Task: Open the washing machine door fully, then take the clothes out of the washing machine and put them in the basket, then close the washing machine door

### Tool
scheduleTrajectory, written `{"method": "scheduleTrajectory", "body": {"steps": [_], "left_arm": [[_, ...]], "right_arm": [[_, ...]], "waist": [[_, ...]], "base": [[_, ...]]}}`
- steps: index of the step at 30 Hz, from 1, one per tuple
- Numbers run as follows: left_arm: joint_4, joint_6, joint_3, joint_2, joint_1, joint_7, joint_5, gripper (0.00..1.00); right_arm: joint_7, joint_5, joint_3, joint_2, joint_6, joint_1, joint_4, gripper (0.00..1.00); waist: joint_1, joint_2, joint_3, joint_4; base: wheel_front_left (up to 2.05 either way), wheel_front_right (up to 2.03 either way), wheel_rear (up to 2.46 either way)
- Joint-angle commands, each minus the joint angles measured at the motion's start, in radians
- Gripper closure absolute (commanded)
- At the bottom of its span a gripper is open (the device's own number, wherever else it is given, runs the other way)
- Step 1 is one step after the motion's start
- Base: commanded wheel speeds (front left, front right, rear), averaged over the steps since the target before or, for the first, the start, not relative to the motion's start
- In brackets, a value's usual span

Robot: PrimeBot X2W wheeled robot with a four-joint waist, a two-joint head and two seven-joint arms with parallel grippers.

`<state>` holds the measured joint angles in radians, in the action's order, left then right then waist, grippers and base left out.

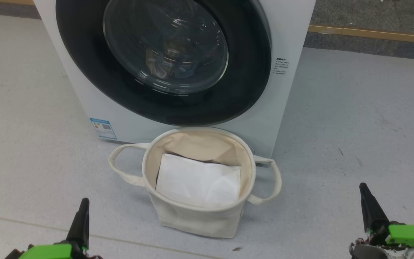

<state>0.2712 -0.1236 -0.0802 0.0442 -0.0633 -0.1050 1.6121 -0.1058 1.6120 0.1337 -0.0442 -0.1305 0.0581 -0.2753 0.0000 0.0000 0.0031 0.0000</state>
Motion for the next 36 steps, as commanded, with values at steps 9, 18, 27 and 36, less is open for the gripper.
{"method": "scheduleTrajectory", "body": {"steps": [9, 18, 27, 36], "left_arm": [[-0.026, -0.007, -0.034, 0.006, -0.045, -0.009, -0.004, 1.0], [-0.026, -0.007, -0.035, 0.006, -0.045, -0.009, -0.004, 1.0], [-0.026, -0.007, -0.035, 0.006, -0.045, -0.009, -0.004, 1.0], [-0.026, -0.007, -0.035, 0.006, -0.045, -0.009, -0.004, 1.0]], "right_arm": [[-0.008, -0.004, -0.019, -0.006, 0.0, 0.05, 0.03, 1.0], [-0.008, -0.004, -0.019, -0.006, 0.0, 0.05, 0.03, 1.0], [-0.008, -0.004, -0.019, -0.006, 0.0, 0.05, 0.03, 1.0], [-0.008, -0.004, -0.019, -0.006, 0.0, 0.05, 0.03, 1.0]], "waist": [[0.0, 0.0, 0.0, 0.0], [0.0, 0.0, 0.0, 0.0], [0.0, 0.0, 0.0, 0.0], [0.0, 0.0, 0.0, 0.0]], "base": [[0.0, 0.0, 0.0], [0.0, 0.0, 0.0], [0.0, 0.0, 0.0], [0.0, 0.0, 0.0]]}}
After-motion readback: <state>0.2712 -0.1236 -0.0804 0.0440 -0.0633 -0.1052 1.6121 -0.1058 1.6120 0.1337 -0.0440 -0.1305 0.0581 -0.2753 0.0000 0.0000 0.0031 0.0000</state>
